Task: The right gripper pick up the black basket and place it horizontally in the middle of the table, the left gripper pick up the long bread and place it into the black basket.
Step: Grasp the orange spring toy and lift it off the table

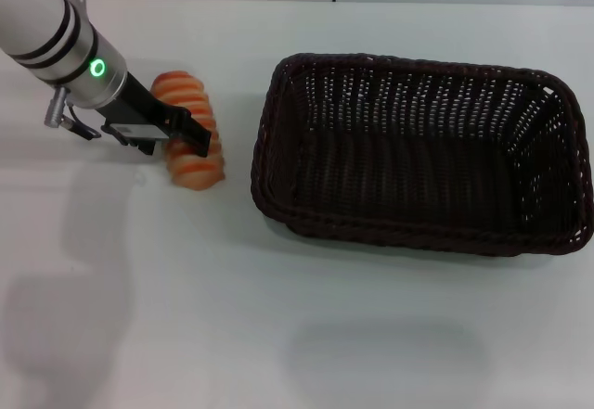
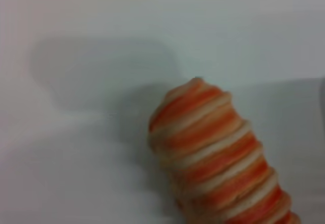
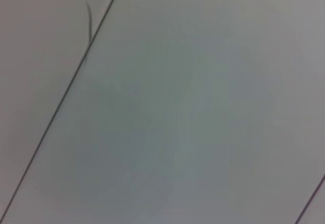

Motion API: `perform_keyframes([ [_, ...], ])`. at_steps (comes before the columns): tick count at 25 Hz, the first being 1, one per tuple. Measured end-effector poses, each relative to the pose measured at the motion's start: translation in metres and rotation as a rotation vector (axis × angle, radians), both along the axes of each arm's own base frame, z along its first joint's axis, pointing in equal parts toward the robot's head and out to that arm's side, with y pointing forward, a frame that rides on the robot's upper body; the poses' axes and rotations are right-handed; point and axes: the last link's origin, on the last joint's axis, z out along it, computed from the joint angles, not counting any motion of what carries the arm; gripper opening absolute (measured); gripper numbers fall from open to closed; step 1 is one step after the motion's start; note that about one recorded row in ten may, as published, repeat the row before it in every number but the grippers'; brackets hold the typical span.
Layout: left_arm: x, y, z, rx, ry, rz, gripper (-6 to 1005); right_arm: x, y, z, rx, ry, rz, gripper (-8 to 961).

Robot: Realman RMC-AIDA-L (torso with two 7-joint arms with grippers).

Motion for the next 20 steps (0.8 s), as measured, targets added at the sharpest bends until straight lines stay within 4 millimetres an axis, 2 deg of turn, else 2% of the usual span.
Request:
perform_keyframes([
  [11,-0.001,-0.006,-0.006,-0.087,0.101,-0.078,799,-0.011,0.006,-0.005,-0.013,-0.008,0.041,481],
  [15,0.001,-0.005,-0.004,-0.090,0.109,-0.112,723,-0.011,0.007,-0.006,-0.016,-0.011,0.043,481],
  [20,0.004,-0.004,0.002,-0.067,0.113,-0.139,683,-0.012,0.009,-0.007,-0.018,-0.015,0.050,481],
])
